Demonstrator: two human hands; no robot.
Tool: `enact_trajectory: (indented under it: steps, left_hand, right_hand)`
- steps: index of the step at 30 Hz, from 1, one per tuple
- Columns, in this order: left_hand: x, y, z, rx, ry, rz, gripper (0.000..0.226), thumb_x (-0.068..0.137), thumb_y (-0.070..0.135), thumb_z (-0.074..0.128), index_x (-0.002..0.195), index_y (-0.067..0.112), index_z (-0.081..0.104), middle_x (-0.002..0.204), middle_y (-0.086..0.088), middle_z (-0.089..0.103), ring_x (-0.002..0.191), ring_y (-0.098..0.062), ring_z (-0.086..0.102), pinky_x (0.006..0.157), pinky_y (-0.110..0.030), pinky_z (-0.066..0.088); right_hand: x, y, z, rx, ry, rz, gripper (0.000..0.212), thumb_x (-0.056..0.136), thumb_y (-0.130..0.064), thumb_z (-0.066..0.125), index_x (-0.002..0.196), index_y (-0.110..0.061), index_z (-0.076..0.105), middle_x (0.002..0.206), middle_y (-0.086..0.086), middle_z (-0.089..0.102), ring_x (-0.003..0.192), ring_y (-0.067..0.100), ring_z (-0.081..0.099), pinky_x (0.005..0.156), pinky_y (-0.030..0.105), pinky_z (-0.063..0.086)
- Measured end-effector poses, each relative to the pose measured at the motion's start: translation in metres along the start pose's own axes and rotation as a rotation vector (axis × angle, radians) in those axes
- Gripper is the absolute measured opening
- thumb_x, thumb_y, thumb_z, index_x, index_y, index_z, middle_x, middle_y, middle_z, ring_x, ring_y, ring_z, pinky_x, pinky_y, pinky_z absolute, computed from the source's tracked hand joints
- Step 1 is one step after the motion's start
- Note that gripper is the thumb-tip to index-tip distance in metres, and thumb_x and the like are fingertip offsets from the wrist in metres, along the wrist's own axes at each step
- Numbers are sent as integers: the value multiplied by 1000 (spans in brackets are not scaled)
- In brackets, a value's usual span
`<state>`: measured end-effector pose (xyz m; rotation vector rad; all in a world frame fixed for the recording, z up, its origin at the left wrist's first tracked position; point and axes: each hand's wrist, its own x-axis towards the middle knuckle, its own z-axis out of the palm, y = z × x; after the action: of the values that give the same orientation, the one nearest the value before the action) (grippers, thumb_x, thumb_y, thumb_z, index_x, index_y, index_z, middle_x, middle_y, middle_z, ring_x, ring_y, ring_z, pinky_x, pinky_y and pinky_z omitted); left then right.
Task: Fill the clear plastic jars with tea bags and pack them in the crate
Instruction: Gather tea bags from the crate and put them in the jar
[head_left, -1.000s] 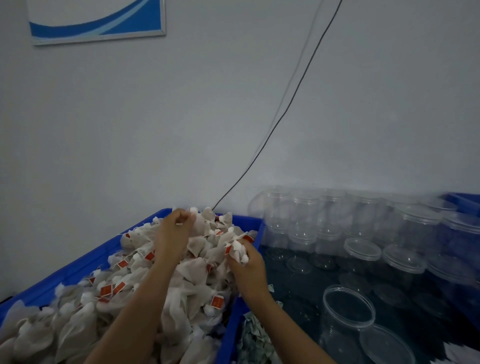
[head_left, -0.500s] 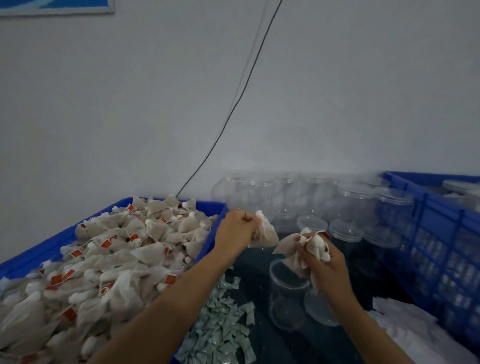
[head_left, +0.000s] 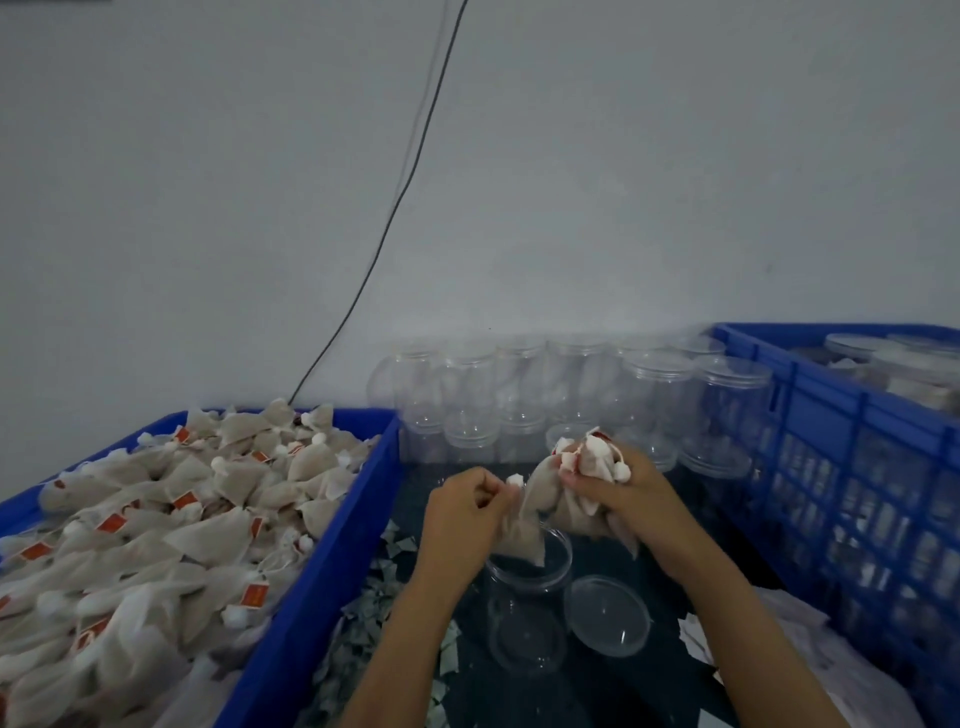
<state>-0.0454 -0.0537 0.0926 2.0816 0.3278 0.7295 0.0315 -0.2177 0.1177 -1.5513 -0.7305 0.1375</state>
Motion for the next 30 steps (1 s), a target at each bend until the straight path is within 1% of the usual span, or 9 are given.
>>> enact_trajectory:
  steps: [4,6,9,14,18,21,24,27,30]
  left_hand:
    - [5,-8,4,89,-240,75,19,87,21,68,71,28,62,72,15,62,71,3,59,66,-6,45]
    - [8,-9,7,180,-303,111,19,88,17,67,74,28,61,73,17,59,68,5,56,64,-5,44]
    - [13,-8,7,194,-242,155,18,91,12,61,77,24,61,77,15,59,67,3,56,62,-7,44]
    - [10,-10,6,-13,-58,199,23,96,13,54,85,32,59,90,16,66,87,3,61,79,-11,48]
    - [7,-11,10,-237,-111,169,12,94,28,53,96,33,64,94,16,69,91,-2,65,85,-22,53]
    - [9,-12,10,-191,-147,176,10,90,25,61,95,28,68,89,15,71,86,-1,66,79,-19,54]
    - [12,-14,4,-88,-180,156,6,85,23,70,89,26,68,85,11,70,81,-4,65,76,-21,55]
    - [12,-15,-4,182,-284,151,12,80,33,74,87,30,66,86,14,67,82,3,61,83,-22,51]
    - [11,-11,-4,207,-278,208,14,85,32,69,98,29,67,96,19,66,91,7,58,90,-22,47]
  right_hand:
    - [-1,0,-9,-21,-17,-13,13,83,-15,72,92,-25,72,89,-6,74,83,4,69,65,13,52]
    - [-3,3,-9,-39,-15,-25,12,83,-14,72,92,-22,71,88,-6,73,81,4,68,65,12,51]
    - [-2,5,-6,-84,-19,-31,13,84,-12,71,94,-19,71,88,-5,73,80,4,68,68,13,53]
    - [0,9,0,-47,-28,-30,11,84,-9,70,91,-17,72,86,3,72,76,6,67,66,15,53]
    - [2,12,10,-24,-114,-23,7,85,-9,69,92,-6,69,82,8,72,74,11,68,66,19,54]
    - [3,13,14,-45,-164,-8,9,86,-9,68,91,-3,66,80,7,71,74,12,68,68,20,54]
    - [2,13,12,-21,-118,35,5,85,-8,69,89,-8,68,78,4,72,72,10,68,64,18,54]
    - [2,11,9,54,-12,69,8,84,-12,71,89,-17,70,78,-2,73,71,6,69,56,15,51]
    - [2,13,10,121,53,61,7,82,-22,71,89,-24,71,84,1,74,78,9,70,65,19,56]
